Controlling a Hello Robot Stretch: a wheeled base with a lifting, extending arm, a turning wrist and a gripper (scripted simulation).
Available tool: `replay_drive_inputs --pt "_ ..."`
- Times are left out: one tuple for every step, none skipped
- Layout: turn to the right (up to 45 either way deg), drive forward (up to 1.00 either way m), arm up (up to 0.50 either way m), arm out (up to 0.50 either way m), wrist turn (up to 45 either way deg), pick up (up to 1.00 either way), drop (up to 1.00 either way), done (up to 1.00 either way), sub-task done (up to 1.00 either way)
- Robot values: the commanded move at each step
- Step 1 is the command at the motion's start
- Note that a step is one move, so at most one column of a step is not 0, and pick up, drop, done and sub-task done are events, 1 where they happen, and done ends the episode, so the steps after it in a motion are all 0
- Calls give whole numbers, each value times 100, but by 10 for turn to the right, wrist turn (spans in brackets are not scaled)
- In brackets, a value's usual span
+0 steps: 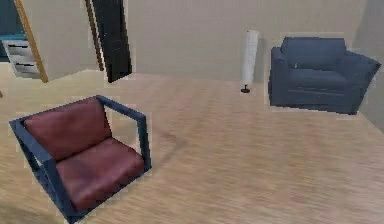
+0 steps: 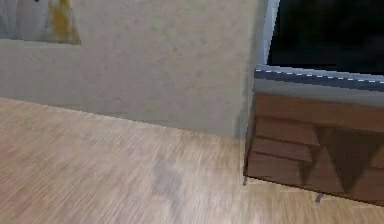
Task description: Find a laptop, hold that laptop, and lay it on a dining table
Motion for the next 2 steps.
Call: replay_drive_inputs --pt "0 100 0 0 0 0 0 0 0" --pt "0 55 0 0 0 0 0 0 0"
